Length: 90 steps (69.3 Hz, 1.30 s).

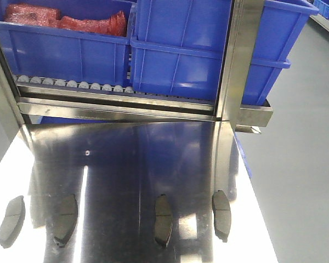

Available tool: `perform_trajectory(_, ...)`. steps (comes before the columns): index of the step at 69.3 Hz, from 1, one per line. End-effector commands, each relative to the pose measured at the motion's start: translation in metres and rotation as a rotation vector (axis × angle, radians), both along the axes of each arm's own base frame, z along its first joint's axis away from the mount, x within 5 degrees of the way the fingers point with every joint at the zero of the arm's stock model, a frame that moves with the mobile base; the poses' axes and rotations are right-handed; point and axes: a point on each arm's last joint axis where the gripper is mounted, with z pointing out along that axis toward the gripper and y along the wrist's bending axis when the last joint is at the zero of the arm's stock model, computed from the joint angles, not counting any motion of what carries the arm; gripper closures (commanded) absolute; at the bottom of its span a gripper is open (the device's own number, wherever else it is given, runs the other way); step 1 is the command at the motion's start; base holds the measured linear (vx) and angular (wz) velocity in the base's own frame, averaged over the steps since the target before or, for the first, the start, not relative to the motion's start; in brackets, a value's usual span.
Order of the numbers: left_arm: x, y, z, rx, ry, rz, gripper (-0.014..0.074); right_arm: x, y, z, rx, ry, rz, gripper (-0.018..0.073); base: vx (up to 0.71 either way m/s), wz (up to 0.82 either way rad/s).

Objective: Move and align brake pads A on conveyor

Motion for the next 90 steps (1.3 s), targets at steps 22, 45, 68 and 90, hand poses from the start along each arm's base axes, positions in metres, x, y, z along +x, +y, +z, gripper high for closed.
perform_trajectory(22, 0.0004, 0.0, 0.0015, -0.019, -0.071, 0.001, 0.0603, 0.0, 0.0006, 0.0038, -0.007, -0.077, 0.006, 0.0566, 0.0, 0.0)
perform_trajectory(45, 0.0004, 0.0, 0.0015, -0.019, -0.071, 0.001, 0.0603, 0.0, 0.0006, 0.0038, -0.007, -0.077, 0.006, 0.0566, 0.0, 0.0)
perform_trajectory(68, 0.0004, 0.0, 0.0015, -0.019, -0.071, 0.001, 0.0603, 0.0, 0.0006, 0.0038, -0.007, -0.077, 0.006, 0.0566, 0.0, 0.0)
perform_trajectory(90, 0.0005, 0.0004, 0.0099, -0.022, -0.16, 0.005, 0.0603, 0.0, 0.0006, 0.0038, -0.007, -0.077, 0.006, 0.0566, 0.0, 0.0)
